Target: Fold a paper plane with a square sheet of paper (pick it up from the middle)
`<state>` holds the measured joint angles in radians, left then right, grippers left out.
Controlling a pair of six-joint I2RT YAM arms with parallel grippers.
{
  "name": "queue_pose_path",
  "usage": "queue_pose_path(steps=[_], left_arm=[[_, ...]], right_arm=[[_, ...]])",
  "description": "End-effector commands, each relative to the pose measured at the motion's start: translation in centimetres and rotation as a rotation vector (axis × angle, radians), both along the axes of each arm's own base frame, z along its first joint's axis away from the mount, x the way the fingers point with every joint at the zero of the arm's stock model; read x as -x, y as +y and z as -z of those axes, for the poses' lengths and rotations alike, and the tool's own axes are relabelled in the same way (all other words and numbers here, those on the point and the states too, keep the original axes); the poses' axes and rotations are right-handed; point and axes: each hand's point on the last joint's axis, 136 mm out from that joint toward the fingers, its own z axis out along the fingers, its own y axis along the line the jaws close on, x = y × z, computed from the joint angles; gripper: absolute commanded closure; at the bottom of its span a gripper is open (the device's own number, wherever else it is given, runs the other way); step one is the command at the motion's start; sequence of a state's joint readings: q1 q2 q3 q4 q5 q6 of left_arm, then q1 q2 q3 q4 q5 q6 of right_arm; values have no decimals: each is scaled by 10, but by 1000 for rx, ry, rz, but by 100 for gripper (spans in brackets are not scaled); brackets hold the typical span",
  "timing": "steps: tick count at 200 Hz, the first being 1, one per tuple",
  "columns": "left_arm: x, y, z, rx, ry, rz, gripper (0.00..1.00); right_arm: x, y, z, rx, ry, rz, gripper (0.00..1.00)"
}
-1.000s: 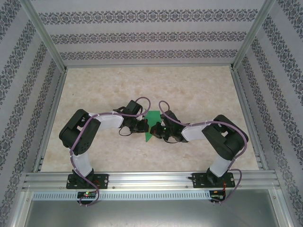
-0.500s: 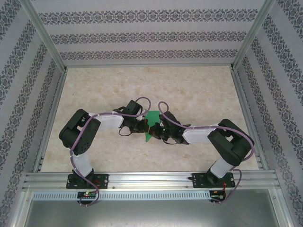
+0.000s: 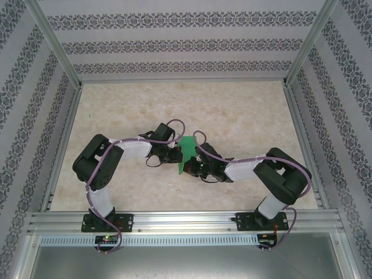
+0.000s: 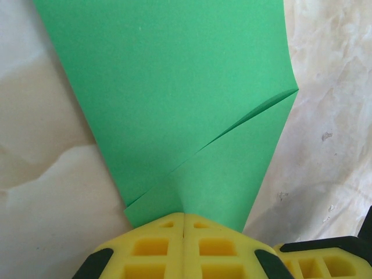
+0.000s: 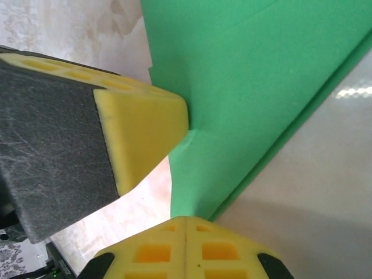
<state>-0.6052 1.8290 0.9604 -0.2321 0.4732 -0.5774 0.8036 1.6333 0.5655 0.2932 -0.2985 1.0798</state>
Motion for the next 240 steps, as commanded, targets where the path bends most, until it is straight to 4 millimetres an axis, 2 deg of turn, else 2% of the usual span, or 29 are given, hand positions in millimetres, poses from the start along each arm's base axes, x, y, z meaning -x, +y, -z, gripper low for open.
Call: queue_pose_path(steps=[1,33,67,89,110,135,151,187,220,240], left_arm=[[5,11,19,-83,12,-3,100],[5,11,18,-85,14,-3,100],[5,11,18,-86,13,1,100],[5,11,16,-87,11,0,100],[4,12,16,-91,8,1,100],[5,11,17,-93,9,5,100],[4,12,18,-94,9,4,100],[2,11,16,-93,4,5,100],[3,9,17,-89,6,8,100],[3,10,16,-92,5,9,100]], right_arm=[[-5,17,-18,-61,-46,-32,100],[-6,19,-14,-51,-39,-34,100],[-2,11,20,38,27,-42,100],[1,5,31,65,62,-36,100],[0,2,19,63,30,-32,100],[1,13,-9,15,-13,-64,100],[4,21,-19,-4,-29,-83,100],[9,29,-1,-6,17,-109,100],[8,23,19,97,58,-117,100],[7,23,14,98,50,-120,100]])
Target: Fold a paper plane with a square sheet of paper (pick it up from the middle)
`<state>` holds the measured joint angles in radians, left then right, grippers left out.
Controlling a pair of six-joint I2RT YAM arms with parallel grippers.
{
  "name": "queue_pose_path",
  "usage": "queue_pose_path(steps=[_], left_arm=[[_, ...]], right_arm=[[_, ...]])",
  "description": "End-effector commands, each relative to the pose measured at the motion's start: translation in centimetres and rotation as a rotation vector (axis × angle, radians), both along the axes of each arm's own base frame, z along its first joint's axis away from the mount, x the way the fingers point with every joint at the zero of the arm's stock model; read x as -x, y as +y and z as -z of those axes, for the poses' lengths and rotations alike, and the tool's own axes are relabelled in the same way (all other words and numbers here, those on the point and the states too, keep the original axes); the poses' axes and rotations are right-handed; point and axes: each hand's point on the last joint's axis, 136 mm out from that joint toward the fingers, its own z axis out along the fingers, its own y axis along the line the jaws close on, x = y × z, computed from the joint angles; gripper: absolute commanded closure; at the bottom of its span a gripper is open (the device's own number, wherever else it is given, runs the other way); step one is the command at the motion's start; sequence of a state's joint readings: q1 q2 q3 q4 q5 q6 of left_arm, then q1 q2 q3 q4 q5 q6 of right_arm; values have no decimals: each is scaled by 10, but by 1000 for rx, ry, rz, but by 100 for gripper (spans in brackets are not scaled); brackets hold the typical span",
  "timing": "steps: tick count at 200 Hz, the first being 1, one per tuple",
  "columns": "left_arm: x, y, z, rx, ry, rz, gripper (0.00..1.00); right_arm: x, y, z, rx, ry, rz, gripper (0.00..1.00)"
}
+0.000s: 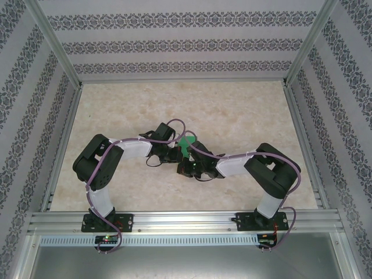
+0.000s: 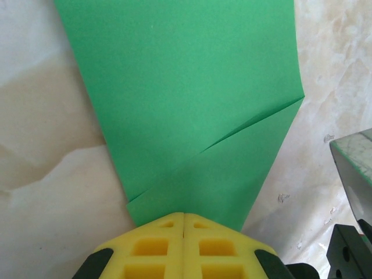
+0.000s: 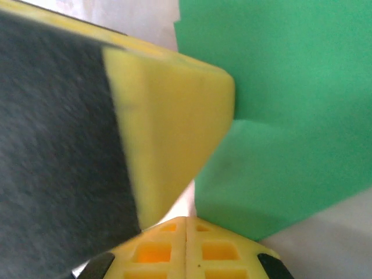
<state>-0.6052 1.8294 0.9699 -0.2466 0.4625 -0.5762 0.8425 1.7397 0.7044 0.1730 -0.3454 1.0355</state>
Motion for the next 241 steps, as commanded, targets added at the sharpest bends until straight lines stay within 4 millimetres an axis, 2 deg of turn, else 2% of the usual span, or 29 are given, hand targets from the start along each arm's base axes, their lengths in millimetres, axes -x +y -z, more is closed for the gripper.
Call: queue_pose_path(steps=[1,19,39,54,66,79,91,117,133,202,241], left_arm=[[4,9,17,-81,5,13,100],[4,9,16,-81,6,13,100],[3,8,14,-76,3,18,100],[2,6,8,-64,-8,16,99],[-1,3,-3,-45,-24,22,97],[-5,-1,-19,-18,-52,20,94],[-10,-6,-34,2,-78,20,92],[-23,-11,-61,17,-127,15,88],[-28,-9,-67,2,-144,-1,88],[-19,-9,-50,-13,-93,23,92],[-16,-7,-33,-40,-58,37,94]], right_arm=[[0,-3,3,45,-9,-21,100],[-2,-5,-20,17,-54,-18,100],[-15,-29,-43,30,-118,48,97],[-29,-63,-44,83,-138,129,87],[-43,-85,-45,80,-139,186,86],[-57,-102,-47,63,-140,223,80],[-66,-109,-48,48,-133,228,80],[-81,-109,-49,17,-118,200,74],[-88,-104,-45,6,-100,178,72],[-99,-79,-28,-71,-41,119,66],[-97,-77,-21,-68,-24,112,65]])
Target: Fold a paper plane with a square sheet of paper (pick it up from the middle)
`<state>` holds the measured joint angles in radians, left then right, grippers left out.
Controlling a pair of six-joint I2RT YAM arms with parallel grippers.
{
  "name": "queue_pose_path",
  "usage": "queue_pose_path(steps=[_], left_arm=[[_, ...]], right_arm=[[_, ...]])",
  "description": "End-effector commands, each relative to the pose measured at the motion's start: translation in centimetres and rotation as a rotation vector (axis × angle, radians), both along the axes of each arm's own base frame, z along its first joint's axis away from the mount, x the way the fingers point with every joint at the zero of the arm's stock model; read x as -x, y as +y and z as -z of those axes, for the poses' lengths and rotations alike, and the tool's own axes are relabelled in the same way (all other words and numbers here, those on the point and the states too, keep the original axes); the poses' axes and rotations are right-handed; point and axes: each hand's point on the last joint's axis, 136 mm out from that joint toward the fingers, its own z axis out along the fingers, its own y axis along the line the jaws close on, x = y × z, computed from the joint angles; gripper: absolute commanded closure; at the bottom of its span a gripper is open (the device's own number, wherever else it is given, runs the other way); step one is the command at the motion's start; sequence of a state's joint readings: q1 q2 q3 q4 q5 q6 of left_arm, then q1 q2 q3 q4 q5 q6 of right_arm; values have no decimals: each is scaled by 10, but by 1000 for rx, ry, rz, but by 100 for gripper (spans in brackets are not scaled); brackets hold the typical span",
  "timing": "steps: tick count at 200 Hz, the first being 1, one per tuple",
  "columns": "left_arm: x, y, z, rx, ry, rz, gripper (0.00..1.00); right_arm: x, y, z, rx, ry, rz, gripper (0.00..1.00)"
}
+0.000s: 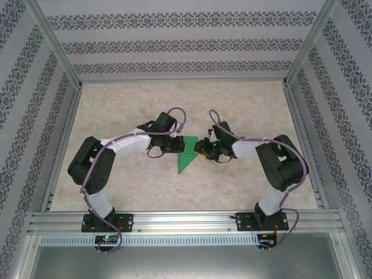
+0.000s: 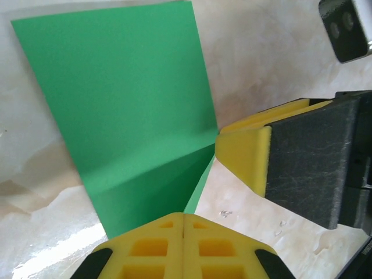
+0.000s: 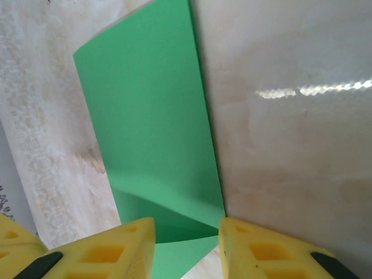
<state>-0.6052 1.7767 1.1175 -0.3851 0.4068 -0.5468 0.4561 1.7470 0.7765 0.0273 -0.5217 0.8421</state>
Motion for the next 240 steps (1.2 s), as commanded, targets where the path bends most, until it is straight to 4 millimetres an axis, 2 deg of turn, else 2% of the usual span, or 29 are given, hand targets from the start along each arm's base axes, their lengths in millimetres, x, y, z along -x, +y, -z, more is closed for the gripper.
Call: queue_pose_path(steps=[1,37,78,109,127,146,163,184,240], left_arm=[[10,1,17,-34,38,38,94],[7,4,25,-58,41,24,95],[6,9,32,-102,42,23,95],[5,13,35,-128,35,11,96],[2,12,25,-112,16,2,94],[-2,10,3,-84,-27,-4,91],[-4,10,-13,-71,-70,4,92],[-1,10,-19,-64,-68,14,90],[20,-4,-38,50,-52,69,85]], right_arm=[[-8,9,-11,-42,-47,-26,65],[-6,4,-11,-21,-56,-15,64],[-6,-6,-20,17,-92,12,62],[-4,-10,-15,40,-75,11,61],[-3,-11,-11,44,-62,16,61],[-3,-10,-11,45,-60,14,60],[-4,-6,-12,17,-64,11,60],[-7,6,-15,-38,-60,-9,60],[-11,19,-22,-92,-83,-29,60]])
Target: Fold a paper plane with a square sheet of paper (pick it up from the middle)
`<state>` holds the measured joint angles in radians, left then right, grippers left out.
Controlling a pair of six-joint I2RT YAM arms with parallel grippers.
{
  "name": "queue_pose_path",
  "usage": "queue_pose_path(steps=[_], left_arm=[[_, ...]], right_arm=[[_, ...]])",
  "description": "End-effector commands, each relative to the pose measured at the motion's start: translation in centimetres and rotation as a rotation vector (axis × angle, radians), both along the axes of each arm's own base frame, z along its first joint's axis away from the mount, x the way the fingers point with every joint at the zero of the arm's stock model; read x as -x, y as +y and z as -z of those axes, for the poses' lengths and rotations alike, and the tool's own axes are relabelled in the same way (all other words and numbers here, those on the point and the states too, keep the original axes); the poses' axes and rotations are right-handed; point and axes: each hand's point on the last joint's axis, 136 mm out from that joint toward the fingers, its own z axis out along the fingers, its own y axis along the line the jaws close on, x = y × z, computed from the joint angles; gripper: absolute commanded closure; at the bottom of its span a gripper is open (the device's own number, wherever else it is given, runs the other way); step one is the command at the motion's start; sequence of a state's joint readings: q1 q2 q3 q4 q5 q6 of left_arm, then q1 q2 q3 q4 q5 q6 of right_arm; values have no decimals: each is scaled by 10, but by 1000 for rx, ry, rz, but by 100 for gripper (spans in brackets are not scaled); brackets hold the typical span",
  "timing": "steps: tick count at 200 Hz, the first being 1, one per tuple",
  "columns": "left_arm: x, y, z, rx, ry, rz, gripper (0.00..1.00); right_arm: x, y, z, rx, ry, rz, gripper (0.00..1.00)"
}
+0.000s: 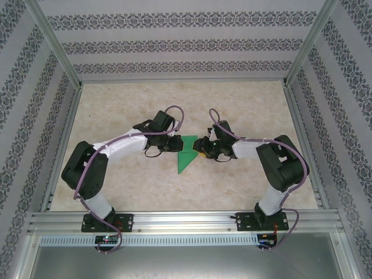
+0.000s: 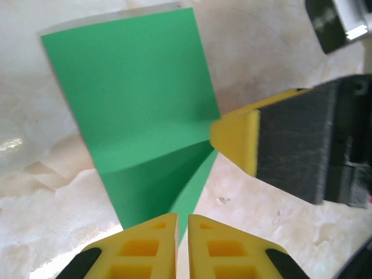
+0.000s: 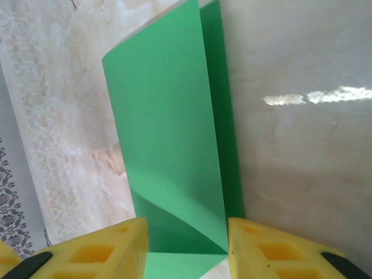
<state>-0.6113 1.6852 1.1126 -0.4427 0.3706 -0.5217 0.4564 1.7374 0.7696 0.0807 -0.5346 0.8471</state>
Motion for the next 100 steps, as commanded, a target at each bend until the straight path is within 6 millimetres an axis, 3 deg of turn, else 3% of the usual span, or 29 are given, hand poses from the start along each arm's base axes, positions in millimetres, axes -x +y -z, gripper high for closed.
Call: queue_pose_path(steps=[1,34,100], left_arm=[[15,-12,-13,64,6,67,85],[24,-13,12,18,66,98,88],[9,4,50,-109,67,-4,95]], right_arm=[[-6,14,-13,-56,-42,-24,60],[-3,19,-14,-67,-47,-43,60],[3,23,-15,-73,-69,-104,61]])
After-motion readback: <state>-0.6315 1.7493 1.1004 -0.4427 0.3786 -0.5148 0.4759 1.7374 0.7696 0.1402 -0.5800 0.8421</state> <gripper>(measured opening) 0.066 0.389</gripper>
